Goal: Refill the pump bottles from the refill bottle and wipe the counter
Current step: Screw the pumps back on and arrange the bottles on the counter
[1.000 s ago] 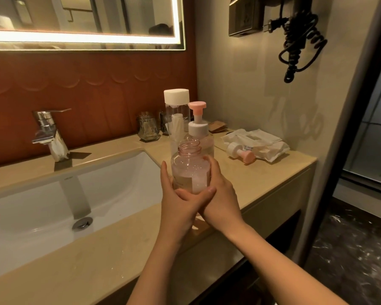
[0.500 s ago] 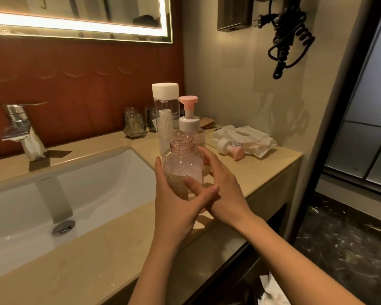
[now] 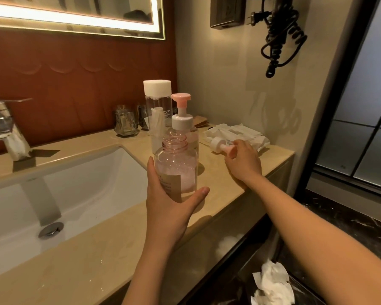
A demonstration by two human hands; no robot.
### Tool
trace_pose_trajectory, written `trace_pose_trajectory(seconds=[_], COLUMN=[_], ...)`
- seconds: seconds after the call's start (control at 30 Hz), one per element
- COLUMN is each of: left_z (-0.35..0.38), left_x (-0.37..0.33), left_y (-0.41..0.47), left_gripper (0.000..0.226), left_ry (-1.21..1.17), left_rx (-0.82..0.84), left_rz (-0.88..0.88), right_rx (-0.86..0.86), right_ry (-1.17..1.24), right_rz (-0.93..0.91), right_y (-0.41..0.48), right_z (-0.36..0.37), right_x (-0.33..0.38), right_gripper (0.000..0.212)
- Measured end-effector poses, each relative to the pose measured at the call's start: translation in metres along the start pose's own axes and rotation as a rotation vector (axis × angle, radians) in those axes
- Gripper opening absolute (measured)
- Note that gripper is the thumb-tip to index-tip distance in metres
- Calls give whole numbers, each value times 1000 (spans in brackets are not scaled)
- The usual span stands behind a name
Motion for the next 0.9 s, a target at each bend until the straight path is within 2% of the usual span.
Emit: trace_pose_trajectory(seconds=[0.13,0.3,0.5,0.57,0.77,0.9], left_z=[0,1,-1,0,-1,0], left_x=[0,2,3,2,2,3], left_y=[0,0,-1,-1,0,1], left_gripper=[121,119,119,118,119,118], left_ry=[-1,1,-11,-18,-31,-30], left_rx=[2,8,3,6,-2,-2], left_rz=[-5,-24,-17,-8,-3,-3], right_rx=[47,0,-215,-312,-602,-657], right_ry=[-63,-41,292,383,689,832], right_rz=[3,4,-9,-52,-97,-112], right_y=[6,4,0,0,-16,-22], right_z=[9,1,-48,-74,-152,-180], right_x=[4,14,30,37,56,72], right_gripper=[43,29,30,25,28,24])
Point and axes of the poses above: each hand's wrist, its own y-axis towards the middle knuckle, its own z-axis out of the palm, x = y × z, the point moved 10 cm from there along y, towards the middle knuckle, and after that the axes turned 9 degrees about y, right-handed, at the moved point
